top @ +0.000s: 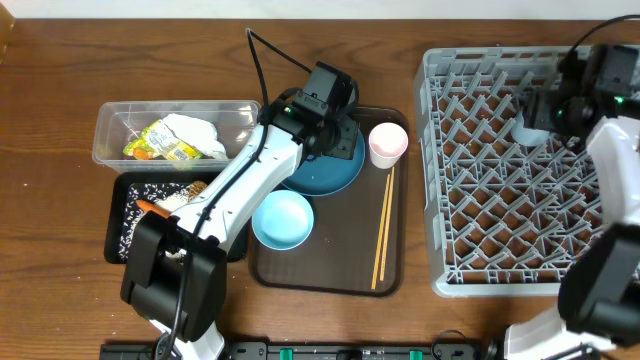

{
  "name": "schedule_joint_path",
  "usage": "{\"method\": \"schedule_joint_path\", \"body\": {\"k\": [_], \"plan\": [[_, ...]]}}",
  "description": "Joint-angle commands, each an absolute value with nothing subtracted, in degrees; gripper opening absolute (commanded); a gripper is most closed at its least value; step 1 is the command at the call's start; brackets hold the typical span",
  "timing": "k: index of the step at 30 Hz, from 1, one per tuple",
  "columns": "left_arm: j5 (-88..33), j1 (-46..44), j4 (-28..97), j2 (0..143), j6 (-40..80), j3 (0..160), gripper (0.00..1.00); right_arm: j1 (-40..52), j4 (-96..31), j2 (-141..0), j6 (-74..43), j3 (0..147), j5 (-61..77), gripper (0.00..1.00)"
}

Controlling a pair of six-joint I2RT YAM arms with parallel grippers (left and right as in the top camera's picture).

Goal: Sort waste into correct bins and load items into the dishwasher rack
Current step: 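Lower the left gripper around the pink cup and grasp it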

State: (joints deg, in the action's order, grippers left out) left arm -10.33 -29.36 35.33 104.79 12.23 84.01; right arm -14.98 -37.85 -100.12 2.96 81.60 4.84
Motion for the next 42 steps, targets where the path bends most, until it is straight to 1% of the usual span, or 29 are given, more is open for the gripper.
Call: {"method": "schedule_joint_path", "body": {"k": [1, 7, 10, 11, 20, 28, 42], "plan": [[-10.0, -29.8, 35.2, 104.4, 12.8, 84.2, 0.52, -15.8, -38.6, -93.1, 2.8, 83.7, 10.6, 0.68], [-9.9, -32.1, 33.1, 104.5, 12.7, 84.2, 0.52, -15.7, -41.4, -88.5, 2.8, 83.7, 10.6, 0.70], [-9.6, -32.5, 32.5, 104.6, 12.7, 84.2, 0.52, -15.7, -43.1, -88.4, 2.9, 83.7, 10.5, 0.75], [-9.6, -32.6, 32.4, 104.6, 12.7, 84.2, 0.52, -15.7, -43.4, -88.5, 2.9, 83.5, 10.3, 0.76], [-9.6, -32.6, 31.8, 107.7, 12.8, 84.2, 0.52, -15.7, -45.5, -89.8, 2.8, 83.4, 10.6, 0.76], [-9.8, -32.6, 26.0, 109.6, 12.8, 84.2, 0.52, -15.7, -46.2, -90.2, 2.8, 83.3, 10.6, 0.76], [-9.8, -34.9, 23.4, 112.9, 12.8, 84.2, 0.52, -15.7, -47.0, -91.6, 2.8, 82.7, 10.6, 0.76]]}}
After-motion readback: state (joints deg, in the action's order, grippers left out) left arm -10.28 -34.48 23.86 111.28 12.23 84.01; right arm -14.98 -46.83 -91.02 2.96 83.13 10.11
